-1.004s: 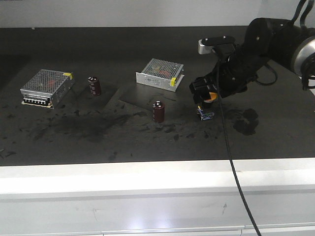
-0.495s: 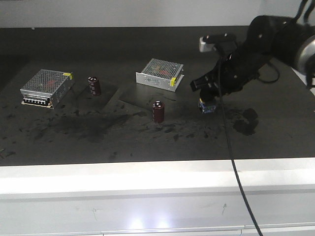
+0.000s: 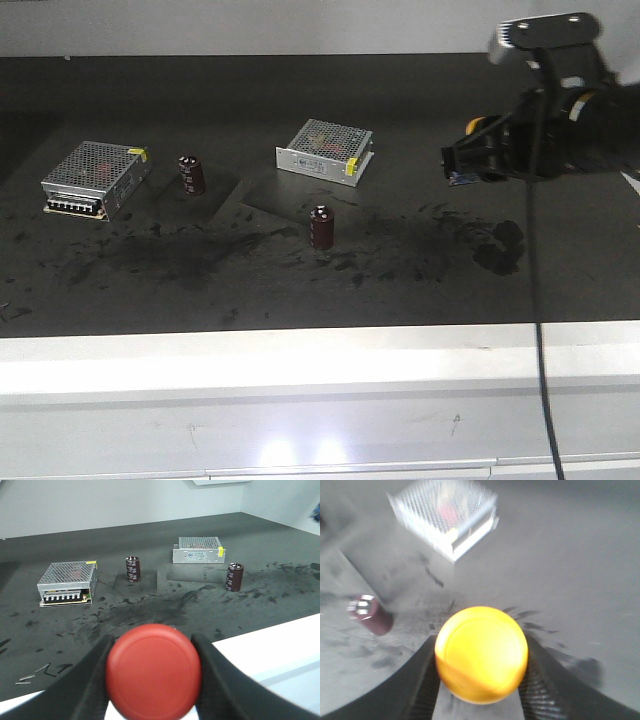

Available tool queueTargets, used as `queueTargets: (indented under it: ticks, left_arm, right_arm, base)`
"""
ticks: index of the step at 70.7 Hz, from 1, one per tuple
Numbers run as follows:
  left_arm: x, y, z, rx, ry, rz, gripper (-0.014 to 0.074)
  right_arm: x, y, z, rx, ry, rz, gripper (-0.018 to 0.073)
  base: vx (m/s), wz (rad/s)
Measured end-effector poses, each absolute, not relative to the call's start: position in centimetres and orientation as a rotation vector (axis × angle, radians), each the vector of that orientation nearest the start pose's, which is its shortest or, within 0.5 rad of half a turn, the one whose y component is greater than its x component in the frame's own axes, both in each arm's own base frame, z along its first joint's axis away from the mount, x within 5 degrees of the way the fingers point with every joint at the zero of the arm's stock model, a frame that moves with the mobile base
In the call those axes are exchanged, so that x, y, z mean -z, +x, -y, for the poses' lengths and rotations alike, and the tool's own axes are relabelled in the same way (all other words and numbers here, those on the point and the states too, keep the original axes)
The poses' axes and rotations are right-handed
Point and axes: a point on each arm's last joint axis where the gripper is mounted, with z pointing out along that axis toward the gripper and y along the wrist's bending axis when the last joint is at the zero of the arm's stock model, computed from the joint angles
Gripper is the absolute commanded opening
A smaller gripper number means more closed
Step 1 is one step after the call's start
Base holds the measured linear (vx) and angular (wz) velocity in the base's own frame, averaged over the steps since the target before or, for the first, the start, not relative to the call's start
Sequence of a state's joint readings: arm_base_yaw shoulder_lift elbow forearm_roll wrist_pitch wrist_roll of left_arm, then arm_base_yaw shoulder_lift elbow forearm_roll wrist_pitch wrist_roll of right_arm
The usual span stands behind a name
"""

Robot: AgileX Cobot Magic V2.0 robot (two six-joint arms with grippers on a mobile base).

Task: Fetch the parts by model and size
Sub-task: 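Grasp the yellow-capped push-button switch with the right gripper and lift it, then drive the base to the bench with the red tray, holding both switches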

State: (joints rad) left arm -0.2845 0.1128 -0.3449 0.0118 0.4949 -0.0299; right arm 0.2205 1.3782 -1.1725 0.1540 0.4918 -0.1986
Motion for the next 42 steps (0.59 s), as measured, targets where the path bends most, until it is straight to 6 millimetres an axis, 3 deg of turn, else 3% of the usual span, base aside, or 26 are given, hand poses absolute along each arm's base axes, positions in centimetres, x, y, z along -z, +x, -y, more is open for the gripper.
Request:
queueTargets:
  ticks: [25, 42]
  left_arm:
    - [-27.7, 4.3, 1.2, 0.217, 0.227, -1.737, -0.0007]
    - [-27.7, 4.3, 1.2, 0.217, 0.227, -1.737, -0.0007]
  right_arm:
    - [-34.8, 19.2, -4.8, -0.124, -0.345, -1.906, -0.001]
    - [-33.2, 13.2, -3.3, -0.117, -0.319, -1.764, -0.001]
  base:
    - [0.0, 0.0]
    - [0.0, 0.0]
